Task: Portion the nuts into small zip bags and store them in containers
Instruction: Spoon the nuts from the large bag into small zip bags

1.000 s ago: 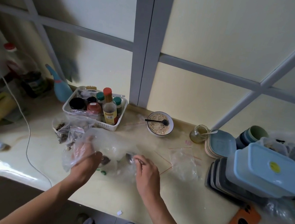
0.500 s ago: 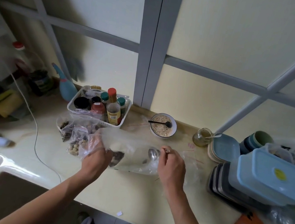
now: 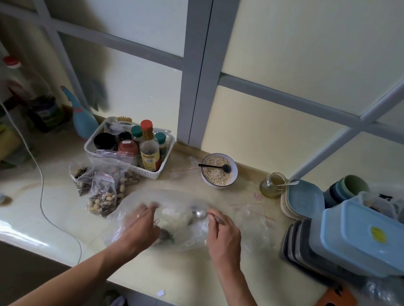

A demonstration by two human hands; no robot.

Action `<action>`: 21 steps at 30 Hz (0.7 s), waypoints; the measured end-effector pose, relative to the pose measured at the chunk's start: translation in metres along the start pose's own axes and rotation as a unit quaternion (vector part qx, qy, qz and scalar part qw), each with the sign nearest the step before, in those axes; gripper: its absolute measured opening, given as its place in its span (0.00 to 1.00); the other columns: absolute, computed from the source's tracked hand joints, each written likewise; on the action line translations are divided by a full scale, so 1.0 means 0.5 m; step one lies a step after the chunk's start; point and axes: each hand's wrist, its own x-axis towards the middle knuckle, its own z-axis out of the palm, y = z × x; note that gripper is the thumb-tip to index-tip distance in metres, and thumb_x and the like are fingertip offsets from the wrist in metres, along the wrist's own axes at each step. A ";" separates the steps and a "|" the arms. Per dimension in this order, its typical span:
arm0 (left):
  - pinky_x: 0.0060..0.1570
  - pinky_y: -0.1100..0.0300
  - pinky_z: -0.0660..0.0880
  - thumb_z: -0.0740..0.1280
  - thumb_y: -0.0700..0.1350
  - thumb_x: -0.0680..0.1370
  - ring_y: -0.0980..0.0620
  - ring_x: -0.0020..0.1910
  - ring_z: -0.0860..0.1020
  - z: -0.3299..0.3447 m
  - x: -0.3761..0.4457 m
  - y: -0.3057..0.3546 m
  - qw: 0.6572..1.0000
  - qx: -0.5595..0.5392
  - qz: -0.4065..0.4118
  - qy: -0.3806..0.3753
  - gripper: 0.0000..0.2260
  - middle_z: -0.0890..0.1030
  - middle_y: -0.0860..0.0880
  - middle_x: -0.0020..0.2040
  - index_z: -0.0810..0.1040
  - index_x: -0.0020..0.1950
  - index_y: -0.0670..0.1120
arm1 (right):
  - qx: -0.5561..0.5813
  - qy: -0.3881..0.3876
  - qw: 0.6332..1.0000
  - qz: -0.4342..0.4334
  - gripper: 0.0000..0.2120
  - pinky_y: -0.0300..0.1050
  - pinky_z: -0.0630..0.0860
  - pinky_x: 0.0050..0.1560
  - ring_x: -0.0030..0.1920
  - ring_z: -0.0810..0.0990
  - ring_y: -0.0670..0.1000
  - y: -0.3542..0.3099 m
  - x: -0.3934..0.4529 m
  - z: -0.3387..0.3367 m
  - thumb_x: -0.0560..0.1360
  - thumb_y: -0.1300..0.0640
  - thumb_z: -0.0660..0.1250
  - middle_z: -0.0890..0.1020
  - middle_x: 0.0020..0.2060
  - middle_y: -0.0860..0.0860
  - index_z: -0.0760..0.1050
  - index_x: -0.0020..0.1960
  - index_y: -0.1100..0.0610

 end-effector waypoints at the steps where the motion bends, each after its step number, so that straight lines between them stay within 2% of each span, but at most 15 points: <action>1: 0.62 0.51 0.70 0.66 0.48 0.71 0.43 0.64 0.73 0.004 0.002 -0.002 1.000 -0.007 0.002 -0.013 0.27 0.75 0.46 0.60 0.67 0.70 0.51 | 0.001 -0.002 1.000 -0.011 0.15 0.35 0.74 0.50 0.46 0.83 0.47 0.000 -0.003 -0.001 0.82 0.51 0.58 0.86 0.47 0.47 0.83 0.57 0.51; 3: 0.64 0.50 0.69 0.69 0.48 0.72 0.44 0.64 0.73 0.006 0.005 -0.002 1.000 -0.007 0.003 -0.027 0.27 0.74 0.47 0.61 0.68 0.71 0.52 | -0.008 -0.022 0.999 -0.028 0.15 0.35 0.74 0.50 0.47 0.83 0.47 0.006 -0.009 0.003 0.82 0.50 0.58 0.86 0.49 0.47 0.83 0.57 0.51; 8: 0.65 0.49 0.68 0.67 0.53 0.71 0.42 0.64 0.72 0.006 0.009 0.001 0.999 -0.007 0.007 -0.034 0.29 0.72 0.46 0.63 0.68 0.71 0.50 | -0.018 -0.014 1.000 -0.021 0.10 0.34 0.74 0.51 0.48 0.83 0.48 0.013 -0.010 0.006 0.81 0.58 0.64 0.86 0.49 0.47 0.83 0.57 0.52; 12: 0.65 0.51 0.68 0.72 0.52 0.72 0.43 0.66 0.71 0.013 0.009 -0.002 0.999 0.003 0.017 -0.029 0.31 0.70 0.46 0.65 0.67 0.72 0.49 | -0.026 -0.037 0.999 -0.015 0.08 0.42 0.78 0.48 0.46 0.82 0.49 0.007 -0.012 0.007 0.81 0.57 0.65 0.86 0.47 0.46 0.82 0.55 0.48; 15: 0.62 0.54 0.69 0.72 0.53 0.71 0.45 0.64 0.72 0.015 0.006 -0.006 1.000 0.006 0.019 -0.007 0.28 0.73 0.47 0.62 0.69 0.69 0.50 | -0.033 -0.014 0.999 0.017 0.09 0.44 0.77 0.46 0.46 0.83 0.52 0.005 -0.009 0.011 0.81 0.56 0.62 0.86 0.46 0.49 0.81 0.54 0.51; 17: 0.62 0.56 0.69 0.72 0.53 0.72 0.46 0.64 0.72 0.013 0.004 -0.006 1.000 0.015 0.013 0.006 0.27 0.73 0.47 0.61 0.69 0.68 0.50 | -0.035 0.013 0.999 0.021 0.15 0.44 0.77 0.45 0.45 0.83 0.53 0.000 -0.011 0.010 0.81 0.51 0.56 0.86 0.46 0.49 0.81 0.53 0.52; 21: 0.58 0.56 0.70 0.71 0.57 0.71 0.46 0.63 0.72 0.015 0.009 -0.012 1.000 0.018 0.015 -0.005 0.29 0.73 0.48 0.60 0.68 0.68 0.50 | -0.039 0.002 0.999 0.005 0.18 0.48 0.78 0.40 0.42 0.82 0.54 -0.006 -0.018 0.014 0.80 0.48 0.51 0.84 0.41 0.50 0.79 0.48 0.51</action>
